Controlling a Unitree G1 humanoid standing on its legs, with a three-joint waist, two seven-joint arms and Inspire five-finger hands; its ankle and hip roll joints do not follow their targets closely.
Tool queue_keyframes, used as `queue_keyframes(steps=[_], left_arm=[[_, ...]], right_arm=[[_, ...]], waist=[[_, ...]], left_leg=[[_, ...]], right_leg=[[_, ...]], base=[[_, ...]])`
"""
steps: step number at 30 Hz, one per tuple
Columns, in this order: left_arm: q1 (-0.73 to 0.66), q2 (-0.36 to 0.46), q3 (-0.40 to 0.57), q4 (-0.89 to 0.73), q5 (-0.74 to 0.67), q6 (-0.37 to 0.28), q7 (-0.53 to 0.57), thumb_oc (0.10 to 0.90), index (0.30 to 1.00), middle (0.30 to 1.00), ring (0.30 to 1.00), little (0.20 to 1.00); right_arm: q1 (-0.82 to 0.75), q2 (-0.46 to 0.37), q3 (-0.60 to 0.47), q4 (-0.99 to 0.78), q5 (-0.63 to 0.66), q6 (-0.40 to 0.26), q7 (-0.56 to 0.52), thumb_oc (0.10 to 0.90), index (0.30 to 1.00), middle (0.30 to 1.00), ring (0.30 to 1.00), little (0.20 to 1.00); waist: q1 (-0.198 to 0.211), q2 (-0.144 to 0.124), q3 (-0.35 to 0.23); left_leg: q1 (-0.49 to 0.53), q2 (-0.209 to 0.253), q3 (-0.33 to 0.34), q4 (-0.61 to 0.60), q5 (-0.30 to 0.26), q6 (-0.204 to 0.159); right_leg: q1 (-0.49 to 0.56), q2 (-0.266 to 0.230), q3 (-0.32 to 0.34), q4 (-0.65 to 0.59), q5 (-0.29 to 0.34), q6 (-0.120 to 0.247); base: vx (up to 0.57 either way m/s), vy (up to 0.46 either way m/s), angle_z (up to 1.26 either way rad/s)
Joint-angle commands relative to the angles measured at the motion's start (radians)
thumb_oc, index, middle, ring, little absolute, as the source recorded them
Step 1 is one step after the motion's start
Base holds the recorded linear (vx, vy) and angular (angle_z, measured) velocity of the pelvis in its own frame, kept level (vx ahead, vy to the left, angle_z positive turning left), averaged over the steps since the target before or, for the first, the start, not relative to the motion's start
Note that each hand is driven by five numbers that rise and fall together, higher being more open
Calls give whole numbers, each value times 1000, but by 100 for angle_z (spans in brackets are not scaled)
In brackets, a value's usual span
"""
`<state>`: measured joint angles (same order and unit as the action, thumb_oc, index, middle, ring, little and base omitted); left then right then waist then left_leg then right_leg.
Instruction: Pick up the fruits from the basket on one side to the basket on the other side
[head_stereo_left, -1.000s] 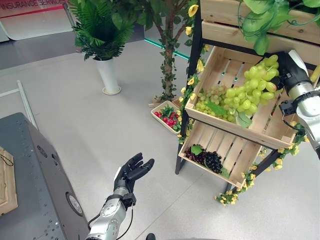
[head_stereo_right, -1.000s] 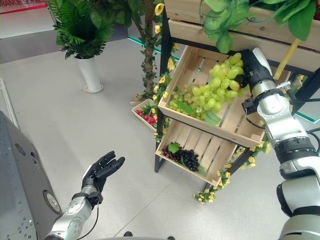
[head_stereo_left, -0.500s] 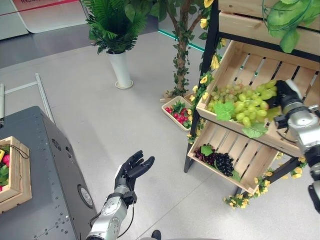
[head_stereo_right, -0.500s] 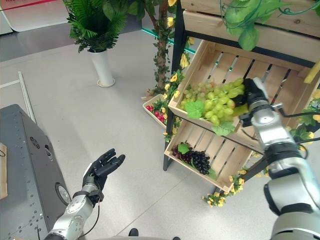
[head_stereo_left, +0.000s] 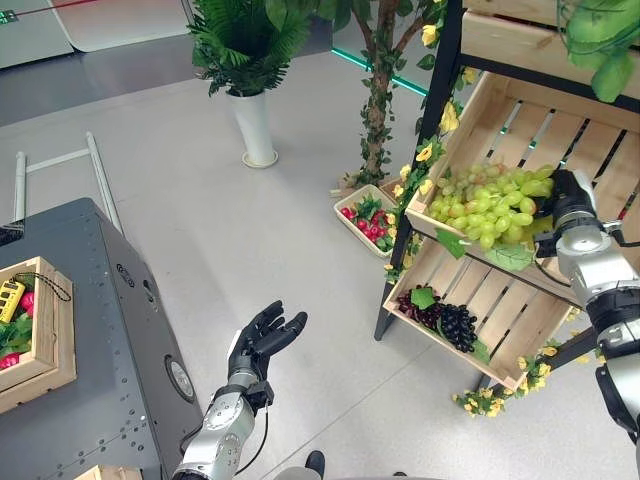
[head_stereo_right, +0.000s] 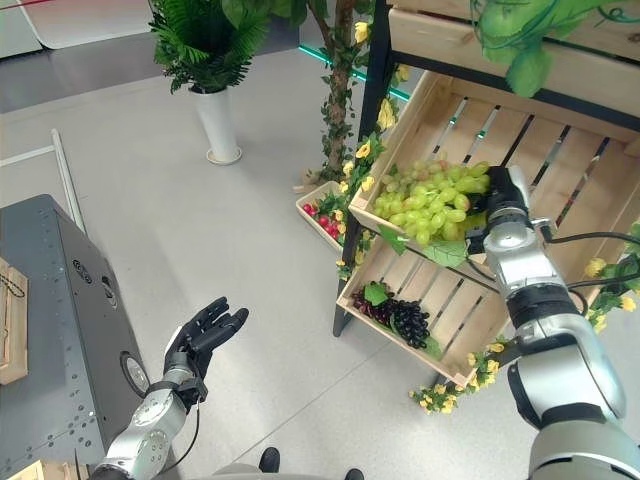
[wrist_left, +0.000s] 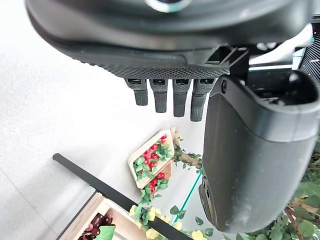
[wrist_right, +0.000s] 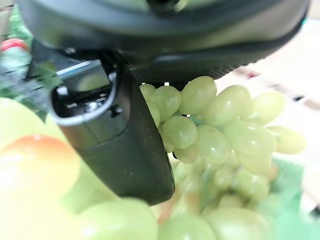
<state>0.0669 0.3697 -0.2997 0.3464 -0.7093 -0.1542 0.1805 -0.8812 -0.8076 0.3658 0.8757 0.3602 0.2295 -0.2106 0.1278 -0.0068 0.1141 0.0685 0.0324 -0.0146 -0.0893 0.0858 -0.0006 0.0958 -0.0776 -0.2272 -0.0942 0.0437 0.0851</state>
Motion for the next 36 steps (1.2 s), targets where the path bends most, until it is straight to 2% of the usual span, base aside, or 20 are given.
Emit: queue_keyframes(steps=[1,10,20,24,26,27,28,29,36], left_arm=[[-79,63,-16,-45,-1,-141,-19,800,900,900,900,900],[-74,87,-15,-52,-13,-135,-9,800,900,900,900,900],[-78,103,-31,-76,-29,-130,9,800,900,900,900,900],[-82,103,-34,-74,-31,-127,-5,800,900,900,900,900],[-81,100,-34,-69,-30,-128,-10,800,900,900,900,900],[-84,99,-33,-65,-28,-129,-14,800,900,900,900,900],[-87,96,-31,-63,-24,-125,-15,800,900,900,900,900],[-87,94,-31,-62,-23,-126,-16,800,900,900,900,900],[-83,90,-14,-59,-3,-109,-31,800,900,900,900,900]], right_arm=[[-256,-139,41,41,-65,-38,-82,400,300,300,300,300],[-285,-205,47,133,-54,-2,-108,400,300,300,300,300],[-309,-273,84,138,-182,-35,-157,400,300,300,300,300],[-327,-281,124,134,-195,-49,-90,400,300,300,300,300],[-331,-279,138,130,-195,-45,-66,400,300,300,300,300],[-339,-275,153,129,-188,-27,-20,400,300,300,300,300],[-345,-271,163,135,-176,-21,16,519,479,479,479,479],[-348,-269,168,139,-169,-19,29,800,900,900,900,900],[-351,-250,181,135,-146,-38,129,800,900,900,900,900]], waist=[[20,-56,-66],[15,-59,-66],[3,-62,-69],[4,-66,-71],[4,-67,-72],[4,-68,-72],[5,-69,-73],[5,-69,-73],[9,-72,-74]], left_leg=[[63,-13,14,2,-126,9],[64,-14,16,2,-125,10],[63,-13,21,2,-127,7],[61,-13,21,2,-125,5],[62,-12,23,2,-124,5],[61,-11,24,2,-123,5],[61,-11,24,2,-124,5],[62,-11,25,2,-123,5],[63,-10,27,2,-123,4]], right_leg=[[72,-23,0,7,-29,-44],[72,-20,11,7,-28,-44],[67,-16,24,7,-30,-42],[65,-17,22,7,-29,-40],[66,-17,21,7,-29,-41],[65,-17,20,7,-28,-41],[65,-17,20,7,-28,-42],[65,-17,19,7,-28,-42],[65,-19,16,7,-28,-42]], base=[[0,0,0],[17,-2,0],[-2,1,-4],[-5,0,-1],[0,0,0],[0,0,0],[0,0,0],[0,0,0],[0,0,0]])
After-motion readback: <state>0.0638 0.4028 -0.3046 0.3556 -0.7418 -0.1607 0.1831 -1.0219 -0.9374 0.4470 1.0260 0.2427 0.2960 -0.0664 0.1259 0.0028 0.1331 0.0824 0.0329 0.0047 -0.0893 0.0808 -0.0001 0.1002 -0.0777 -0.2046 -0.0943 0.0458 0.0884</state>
